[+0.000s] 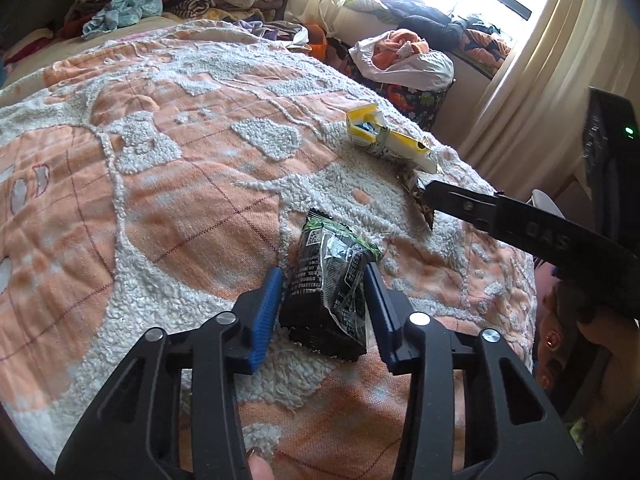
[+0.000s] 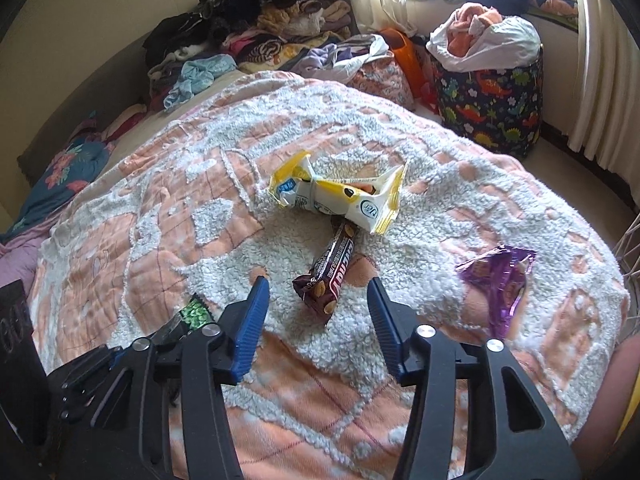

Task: Collect trash
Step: 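Grasp the black-green packet with the left tool while the right tool grasps the brown chocolate wrapper, then carry the black packet and chocolate wrapper over the yellow-rimmed bin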

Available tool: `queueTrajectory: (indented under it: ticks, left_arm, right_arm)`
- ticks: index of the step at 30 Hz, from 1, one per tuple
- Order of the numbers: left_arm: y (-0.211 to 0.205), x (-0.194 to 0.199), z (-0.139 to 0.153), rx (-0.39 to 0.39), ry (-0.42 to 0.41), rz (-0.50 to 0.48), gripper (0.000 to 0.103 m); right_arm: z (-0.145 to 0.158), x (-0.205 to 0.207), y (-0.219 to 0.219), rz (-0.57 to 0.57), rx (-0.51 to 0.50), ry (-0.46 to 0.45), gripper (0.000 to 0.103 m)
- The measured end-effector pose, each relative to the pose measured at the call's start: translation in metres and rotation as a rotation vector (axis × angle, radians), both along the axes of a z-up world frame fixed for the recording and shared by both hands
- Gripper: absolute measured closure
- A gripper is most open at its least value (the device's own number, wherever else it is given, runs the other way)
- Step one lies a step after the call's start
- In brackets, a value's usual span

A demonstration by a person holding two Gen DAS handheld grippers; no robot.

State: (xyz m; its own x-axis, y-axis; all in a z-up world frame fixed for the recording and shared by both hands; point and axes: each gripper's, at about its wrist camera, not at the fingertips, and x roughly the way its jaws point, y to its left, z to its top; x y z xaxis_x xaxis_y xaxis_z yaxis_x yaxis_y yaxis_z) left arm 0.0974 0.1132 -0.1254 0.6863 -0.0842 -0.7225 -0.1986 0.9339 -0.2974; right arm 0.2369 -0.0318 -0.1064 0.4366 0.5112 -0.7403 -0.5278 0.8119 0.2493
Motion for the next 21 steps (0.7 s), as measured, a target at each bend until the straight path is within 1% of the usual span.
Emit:
queueTrajectory:
  ticks: [1,2,4,5,6,8,9,12,16,21]
  left_arm:
    - [0.0,0.0,0.0,0.001,0.0,-0.002,0.073]
    - [0.0,0.0,-0.001,-0.003,-0.002,-0.005,0.077]
    - [0.0,0.0,-0.001,-0.01,-0.005,-0.012,0.079]
    - [-0.001,0.0,-0.001,-0.01,-0.007,-0.016,0.079]
    - [-0.002,0.001,-0.001,-0.013,-0.008,-0.021,0.081]
    - [-0.003,0.001,-0.001,-0.014,-0.011,-0.029,0.081]
    - [-0.004,0.002,-0.001,-0.014,-0.011,-0.031,0.081]
    - [-0.004,0.002,-0.001,-0.016,-0.014,-0.033,0.081]
    - [-0.005,0.002,0.0,-0.014,-0.018,-0.034,0.081]
    - [-0.009,0.001,0.002,0.001,-0.024,-0.045,0.083]
  right_arm:
    - [-0.004,0.003,0.003,0.003,-0.005,0.01,0.06]
    - [-0.007,0.005,0.006,0.002,-0.014,0.015,0.063]
    - [-0.012,0.009,0.009,0.003,-0.022,0.024,0.064]
    - [-0.013,0.01,0.011,0.003,-0.025,0.026,0.067]
    - [-0.016,0.011,0.012,0.005,-0.031,0.028,0.073]
    - [-0.019,0.011,0.014,0.007,-0.046,0.027,0.081]
    - [-0.02,0.01,0.012,0.005,-0.045,0.023,0.083]
    - [-0.02,0.005,0.003,0.0,-0.03,0.019,0.085]
    - [-0.017,-0.007,-0.011,-0.003,0.009,0.019,0.086]
    - [-0.01,-0.026,-0.026,-0.003,0.023,0.004,0.086]
